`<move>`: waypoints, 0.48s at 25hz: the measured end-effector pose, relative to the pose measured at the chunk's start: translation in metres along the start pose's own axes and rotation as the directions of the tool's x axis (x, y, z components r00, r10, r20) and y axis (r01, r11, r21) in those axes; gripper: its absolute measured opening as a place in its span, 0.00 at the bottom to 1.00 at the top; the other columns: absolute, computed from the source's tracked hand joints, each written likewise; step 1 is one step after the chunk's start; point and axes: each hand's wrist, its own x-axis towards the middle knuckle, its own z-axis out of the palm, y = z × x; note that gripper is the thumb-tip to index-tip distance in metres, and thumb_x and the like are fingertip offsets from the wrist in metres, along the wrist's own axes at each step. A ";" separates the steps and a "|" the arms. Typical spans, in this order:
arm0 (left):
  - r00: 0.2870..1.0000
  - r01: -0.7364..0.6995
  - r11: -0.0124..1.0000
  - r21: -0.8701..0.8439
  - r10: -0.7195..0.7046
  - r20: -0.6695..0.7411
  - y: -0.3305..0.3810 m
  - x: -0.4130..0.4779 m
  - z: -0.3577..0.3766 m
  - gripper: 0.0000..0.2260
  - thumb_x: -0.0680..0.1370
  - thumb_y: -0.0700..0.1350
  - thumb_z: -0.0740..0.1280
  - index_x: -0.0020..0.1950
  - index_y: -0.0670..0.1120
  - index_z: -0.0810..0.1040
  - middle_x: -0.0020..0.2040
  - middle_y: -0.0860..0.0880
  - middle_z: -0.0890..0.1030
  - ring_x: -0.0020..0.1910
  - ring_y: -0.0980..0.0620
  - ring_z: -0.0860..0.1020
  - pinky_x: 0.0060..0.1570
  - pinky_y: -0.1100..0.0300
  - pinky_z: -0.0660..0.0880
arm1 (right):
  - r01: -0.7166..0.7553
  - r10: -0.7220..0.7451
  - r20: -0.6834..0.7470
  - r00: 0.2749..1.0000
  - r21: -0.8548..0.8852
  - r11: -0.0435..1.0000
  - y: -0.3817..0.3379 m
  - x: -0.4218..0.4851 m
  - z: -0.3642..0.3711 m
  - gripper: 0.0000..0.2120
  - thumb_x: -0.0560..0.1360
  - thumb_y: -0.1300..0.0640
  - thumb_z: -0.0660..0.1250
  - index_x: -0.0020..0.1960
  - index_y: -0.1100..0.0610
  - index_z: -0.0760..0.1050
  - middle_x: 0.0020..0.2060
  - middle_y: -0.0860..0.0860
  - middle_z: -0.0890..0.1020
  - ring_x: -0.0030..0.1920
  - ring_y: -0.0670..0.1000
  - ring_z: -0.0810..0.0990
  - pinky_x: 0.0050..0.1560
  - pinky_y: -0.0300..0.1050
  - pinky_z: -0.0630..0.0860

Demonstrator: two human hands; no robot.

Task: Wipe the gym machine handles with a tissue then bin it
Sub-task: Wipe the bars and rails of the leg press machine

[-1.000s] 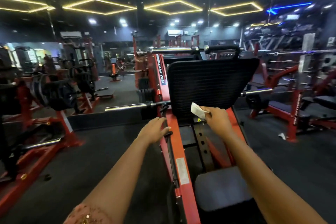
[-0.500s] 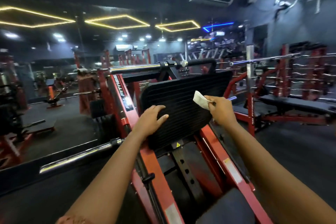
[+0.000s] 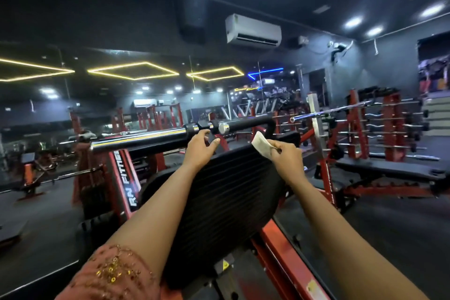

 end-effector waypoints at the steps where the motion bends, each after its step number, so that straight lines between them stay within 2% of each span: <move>1: 1.000 -0.020 0.999 0.038 0.020 0.001 0.000 0.022 0.009 0.25 0.76 0.52 0.66 0.69 0.44 0.66 0.63 0.42 0.73 0.62 0.44 0.72 0.62 0.51 0.69 | 0.013 -0.013 -0.015 1.000 0.012 1.000 0.007 0.017 0.006 0.18 0.73 0.65 0.60 0.59 0.54 0.78 0.50 0.58 0.83 0.51 0.57 0.80 0.43 0.41 0.66; 3: 0.996 -0.094 0.979 0.179 0.093 0.013 0.001 0.063 0.027 0.28 0.75 0.54 0.67 0.71 0.45 0.64 0.67 0.42 0.70 0.66 0.43 0.69 0.64 0.48 0.67 | 0.052 -0.049 -0.056 0.997 0.050 0.997 0.020 0.048 0.015 0.18 0.73 0.65 0.60 0.60 0.55 0.77 0.50 0.57 0.83 0.50 0.56 0.80 0.42 0.40 0.66; 5: 0.985 -0.169 0.927 0.335 0.164 0.043 0.002 0.093 0.044 0.29 0.74 0.56 0.66 0.71 0.46 0.63 0.66 0.43 0.70 0.65 0.44 0.69 0.64 0.48 0.68 | 0.074 -0.066 -0.103 0.992 0.079 0.994 0.032 0.072 0.022 0.18 0.74 0.66 0.59 0.60 0.56 0.77 0.51 0.56 0.83 0.51 0.55 0.80 0.43 0.39 0.68; 7: 0.973 -0.231 0.869 0.438 0.207 0.101 -0.001 0.108 0.061 0.28 0.75 0.57 0.65 0.70 0.46 0.64 0.64 0.45 0.72 0.63 0.45 0.70 0.62 0.49 0.69 | 0.096 -0.084 -0.140 0.987 0.083 0.992 0.042 0.088 0.027 0.18 0.74 0.66 0.60 0.61 0.57 0.76 0.52 0.56 0.83 0.51 0.54 0.80 0.44 0.32 0.68; 9: 0.958 -0.284 0.845 0.452 0.264 0.109 -0.011 0.115 0.074 0.24 0.77 0.54 0.63 0.69 0.45 0.65 0.62 0.44 0.72 0.62 0.45 0.71 0.59 0.50 0.71 | 0.147 -0.129 -0.186 0.974 0.086 0.985 0.049 0.099 0.032 0.18 0.74 0.67 0.60 0.62 0.59 0.75 0.53 0.56 0.82 0.49 0.51 0.80 0.44 0.23 0.66; 10: 0.951 -0.305 0.855 0.421 0.298 0.083 -0.016 0.116 0.079 0.22 0.78 0.52 0.63 0.69 0.44 0.66 0.61 0.44 0.72 0.61 0.45 0.71 0.59 0.51 0.70 | 0.184 -0.162 -0.212 0.964 0.092 0.979 0.049 0.104 0.035 0.18 0.74 0.68 0.61 0.62 0.59 0.75 0.53 0.56 0.82 0.49 0.50 0.79 0.46 0.22 0.67; 11: 0.942 -0.326 0.865 0.382 0.331 0.053 -0.018 0.115 0.080 0.21 0.78 0.49 0.63 0.68 0.43 0.66 0.60 0.44 0.72 0.60 0.46 0.71 0.59 0.54 0.70 | 0.229 -0.203 -0.235 0.951 0.089 0.969 0.048 0.109 0.038 0.17 0.74 0.68 0.61 0.63 0.60 0.74 0.53 0.56 0.82 0.49 0.50 0.79 0.50 0.26 0.70; 12: 0.934 -0.343 0.871 0.352 0.355 0.032 -0.019 0.114 0.080 0.20 0.78 0.47 0.63 0.68 0.43 0.67 0.59 0.44 0.72 0.60 0.47 0.71 0.58 0.57 0.69 | 0.275 -0.249 -0.246 0.937 0.077 0.958 0.046 0.114 0.043 0.17 0.74 0.68 0.61 0.63 0.60 0.73 0.54 0.56 0.81 0.51 0.51 0.79 0.55 0.33 0.73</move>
